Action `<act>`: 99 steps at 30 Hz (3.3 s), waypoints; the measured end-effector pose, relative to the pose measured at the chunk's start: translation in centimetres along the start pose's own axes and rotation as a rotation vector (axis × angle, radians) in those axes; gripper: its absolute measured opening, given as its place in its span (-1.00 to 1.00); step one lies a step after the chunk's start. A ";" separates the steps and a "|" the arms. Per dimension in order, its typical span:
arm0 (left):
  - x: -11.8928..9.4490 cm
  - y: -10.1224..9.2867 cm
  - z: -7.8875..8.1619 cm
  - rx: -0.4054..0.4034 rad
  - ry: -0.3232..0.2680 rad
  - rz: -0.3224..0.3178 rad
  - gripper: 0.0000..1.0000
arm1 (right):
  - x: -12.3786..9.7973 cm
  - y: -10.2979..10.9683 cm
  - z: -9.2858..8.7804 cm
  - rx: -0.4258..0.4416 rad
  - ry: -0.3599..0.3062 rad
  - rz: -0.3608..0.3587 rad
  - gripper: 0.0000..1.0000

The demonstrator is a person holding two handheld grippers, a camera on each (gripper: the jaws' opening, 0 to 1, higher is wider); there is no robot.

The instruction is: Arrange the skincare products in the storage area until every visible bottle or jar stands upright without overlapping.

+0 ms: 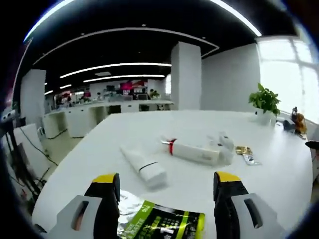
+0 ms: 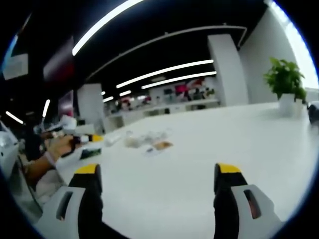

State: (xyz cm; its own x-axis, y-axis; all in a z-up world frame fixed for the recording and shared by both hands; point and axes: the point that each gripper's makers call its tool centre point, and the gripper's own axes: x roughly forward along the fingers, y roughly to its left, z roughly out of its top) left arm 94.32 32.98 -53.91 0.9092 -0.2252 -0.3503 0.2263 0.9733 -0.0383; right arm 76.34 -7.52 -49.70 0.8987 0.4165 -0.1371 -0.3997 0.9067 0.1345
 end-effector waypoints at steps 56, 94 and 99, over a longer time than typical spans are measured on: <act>9.9 3.3 -2.1 0.024 0.537 -0.040 0.54 | -1.7 -1.4 -1.8 0.058 0.026 -0.048 0.69; 8.1 3.8 -1.1 -0.102 0.509 -0.073 -0.41 | -3.3 -2.2 -2.1 0.073 0.020 -0.068 0.62; 7.3 3.9 -0.8 -0.209 0.488 -0.117 -0.42 | -3.3 -2.5 -2.2 0.077 0.022 -0.076 0.61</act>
State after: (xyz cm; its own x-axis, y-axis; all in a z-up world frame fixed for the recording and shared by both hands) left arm 101.52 35.14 -57.32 0.6028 -0.3341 -0.7246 0.1963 0.9423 -0.2712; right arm 73.95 -11.00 -51.73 0.9213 0.3490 -0.1712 -0.3148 0.9282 0.1982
